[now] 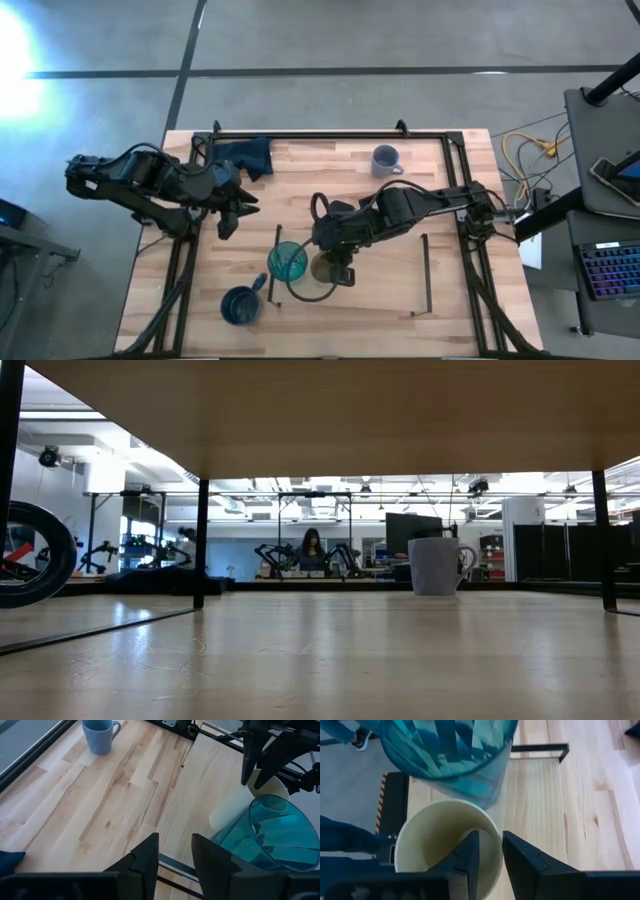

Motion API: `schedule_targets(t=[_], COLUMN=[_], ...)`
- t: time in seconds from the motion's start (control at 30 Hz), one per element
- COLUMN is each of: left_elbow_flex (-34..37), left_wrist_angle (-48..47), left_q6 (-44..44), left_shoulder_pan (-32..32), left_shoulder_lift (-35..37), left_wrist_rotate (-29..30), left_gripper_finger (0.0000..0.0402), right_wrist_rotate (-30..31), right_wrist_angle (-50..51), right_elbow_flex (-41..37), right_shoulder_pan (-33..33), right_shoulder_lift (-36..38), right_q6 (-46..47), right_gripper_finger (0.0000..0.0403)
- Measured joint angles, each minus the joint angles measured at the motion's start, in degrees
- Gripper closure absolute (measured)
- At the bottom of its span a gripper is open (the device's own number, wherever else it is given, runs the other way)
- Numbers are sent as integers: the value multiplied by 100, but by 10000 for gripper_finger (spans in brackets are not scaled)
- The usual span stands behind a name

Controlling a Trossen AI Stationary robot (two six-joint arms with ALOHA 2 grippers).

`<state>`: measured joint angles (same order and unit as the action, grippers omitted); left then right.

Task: Stack small to large cups/mugs on shelf
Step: Put the gray cup on the shelf

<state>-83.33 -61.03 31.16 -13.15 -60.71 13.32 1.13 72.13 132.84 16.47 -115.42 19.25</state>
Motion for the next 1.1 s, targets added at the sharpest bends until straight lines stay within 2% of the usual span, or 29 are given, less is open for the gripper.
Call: schedule_targets(t=[0.33,0.43,0.53,0.67,0.8,1.1], left_elbow_flex=[0,2,2,11,22,53], left_wrist_angle=[2,0,2,2,2,0], left_q6=[4,4,4,3,2,-1], left_shoulder_pan=[1,0,0,0,0,0], left_shoulder_lift=[0,0,0,0,0,0], left_wrist_rotate=[-22,-24,-22,-22,-20,-12], left_gripper_finger=[301,301,301,301,301,301], right_wrist_rotate=[75,385,751,815,623,-49], right_wrist_angle=[-175,-85,260,1004,1688,1408], right_elbow_flex=[0,0,0,4,-13,-694], right_shoulder_pan=[-72,-67,-63,-70,-11,321], right_shoulder_lift=[93,254,465,715,731,723], right_q6=[6,58,224,644,1110,1635], right_gripper_finger=[322,329,339,361,388,394])
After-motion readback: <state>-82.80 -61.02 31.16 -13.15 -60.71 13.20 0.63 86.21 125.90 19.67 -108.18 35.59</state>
